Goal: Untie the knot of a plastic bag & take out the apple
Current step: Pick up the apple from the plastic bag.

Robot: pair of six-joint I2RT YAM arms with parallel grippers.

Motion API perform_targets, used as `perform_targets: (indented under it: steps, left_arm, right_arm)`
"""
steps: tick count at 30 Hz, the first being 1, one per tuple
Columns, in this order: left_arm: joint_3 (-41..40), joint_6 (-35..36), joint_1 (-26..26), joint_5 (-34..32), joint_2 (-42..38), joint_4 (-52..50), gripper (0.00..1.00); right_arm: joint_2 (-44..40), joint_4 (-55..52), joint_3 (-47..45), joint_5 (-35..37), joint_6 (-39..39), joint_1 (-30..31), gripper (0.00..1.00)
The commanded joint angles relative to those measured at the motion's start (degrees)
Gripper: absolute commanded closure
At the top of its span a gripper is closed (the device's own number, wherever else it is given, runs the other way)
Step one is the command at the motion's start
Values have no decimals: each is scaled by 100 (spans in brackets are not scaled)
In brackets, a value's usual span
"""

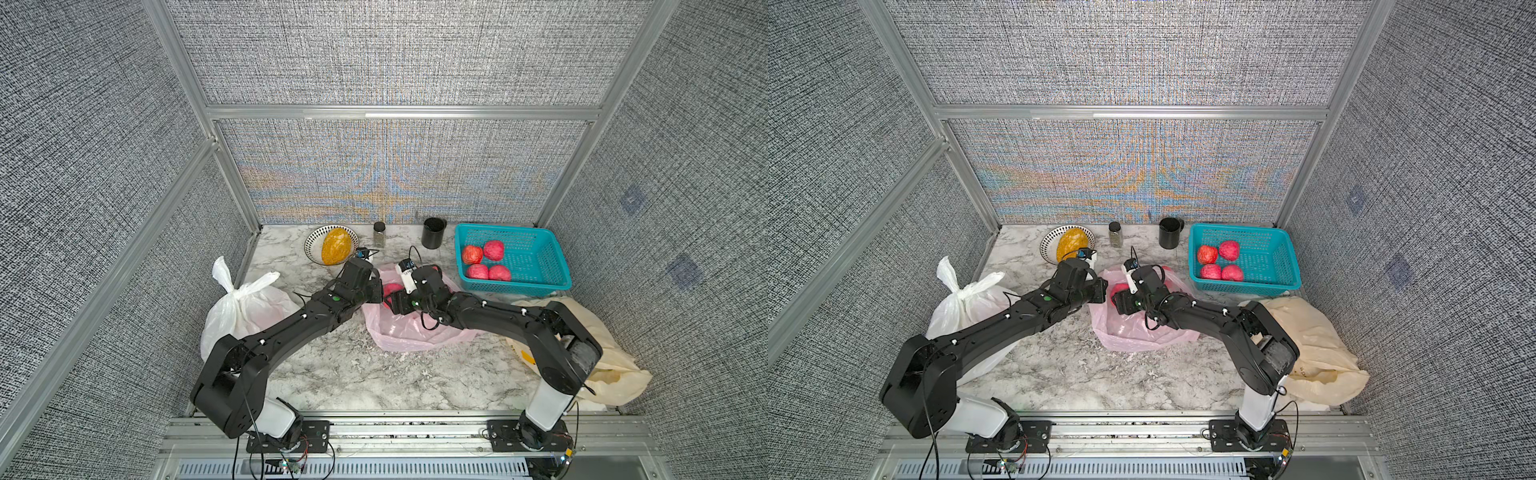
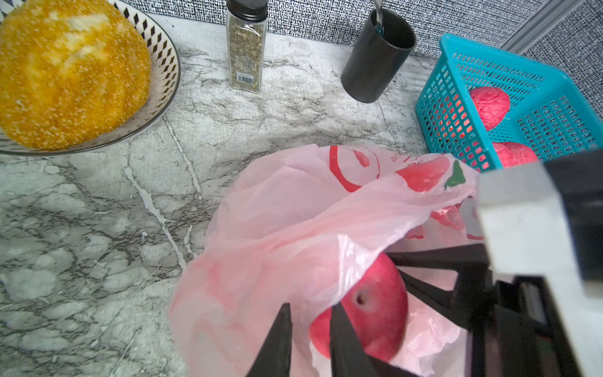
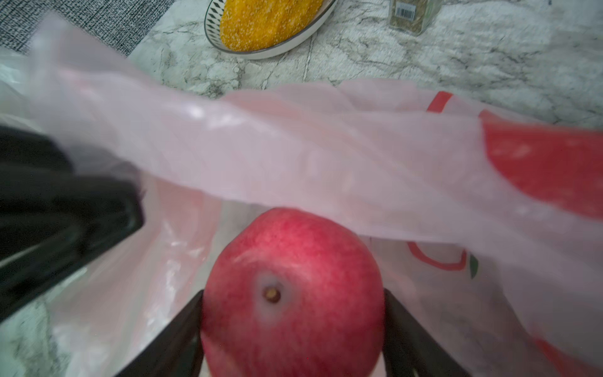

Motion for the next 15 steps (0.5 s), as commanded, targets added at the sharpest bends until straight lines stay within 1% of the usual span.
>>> perform_targets:
  steps: [1,6,9,13,15]
  left_arm:
    - [47,52,0,-53,19,51,76]
    - [59,131,0,-36,-12,38,74]
    - [39,171,-1,-14,-66,68,69]
    - [58,278,0,-1,-138,10,64]
    - [74,340,4,30,-176,-31,59]
  right_arm:
    - [-417,-337,-213,-138,-27,19,25]
    - [-1268,-841,-383,48,-80,0,25]
    - [-1686,-1121,-315,184,-95,-70,25]
    - [-2115,-1278,-248,298,-146,-421,25]
    - [-2271,-1237,-251,424,-240,-679,25]
